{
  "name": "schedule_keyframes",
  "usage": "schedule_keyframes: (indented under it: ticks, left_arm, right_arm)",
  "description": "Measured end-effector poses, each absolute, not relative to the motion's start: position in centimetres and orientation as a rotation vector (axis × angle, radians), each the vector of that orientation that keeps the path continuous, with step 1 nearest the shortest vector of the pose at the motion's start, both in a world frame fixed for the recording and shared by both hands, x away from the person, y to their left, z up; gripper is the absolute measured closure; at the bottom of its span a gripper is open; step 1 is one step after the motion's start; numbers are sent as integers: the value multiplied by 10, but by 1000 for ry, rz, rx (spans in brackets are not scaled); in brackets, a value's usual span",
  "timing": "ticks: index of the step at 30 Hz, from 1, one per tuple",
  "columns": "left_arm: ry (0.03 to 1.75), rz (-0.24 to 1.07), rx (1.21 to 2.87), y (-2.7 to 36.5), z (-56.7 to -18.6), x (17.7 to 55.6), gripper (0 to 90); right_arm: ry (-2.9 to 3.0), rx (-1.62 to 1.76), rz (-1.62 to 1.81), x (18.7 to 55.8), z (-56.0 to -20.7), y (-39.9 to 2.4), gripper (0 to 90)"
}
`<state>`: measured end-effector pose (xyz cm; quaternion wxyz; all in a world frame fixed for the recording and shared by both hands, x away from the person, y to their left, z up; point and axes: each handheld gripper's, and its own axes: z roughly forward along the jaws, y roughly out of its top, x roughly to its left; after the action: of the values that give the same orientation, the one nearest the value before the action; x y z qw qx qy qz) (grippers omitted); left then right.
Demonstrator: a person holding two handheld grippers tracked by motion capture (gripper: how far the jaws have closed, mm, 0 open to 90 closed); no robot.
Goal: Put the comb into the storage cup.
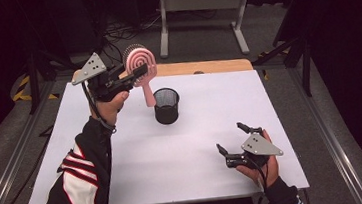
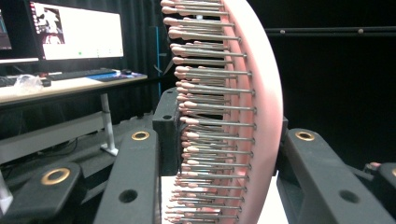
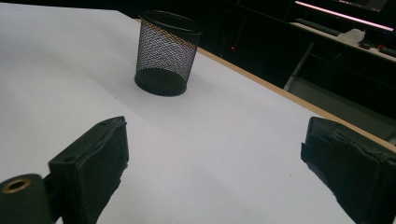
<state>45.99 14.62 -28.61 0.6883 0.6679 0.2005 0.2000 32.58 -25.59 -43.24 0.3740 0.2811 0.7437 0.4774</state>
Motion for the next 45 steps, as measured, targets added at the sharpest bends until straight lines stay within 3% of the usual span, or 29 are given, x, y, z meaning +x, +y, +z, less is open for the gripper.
schedule_keyframes:
  ticks: [25, 45]
  left_arm:
    - [447, 441, 1496, 110, -290, 478, 628]
    - [505, 356, 1509, 94, -327, 489, 627]
  right_arm:
    - [1906, 713, 1234, 325, -432, -258, 80]
    - [1919, 695, 1224, 324, -432, -256, 81]
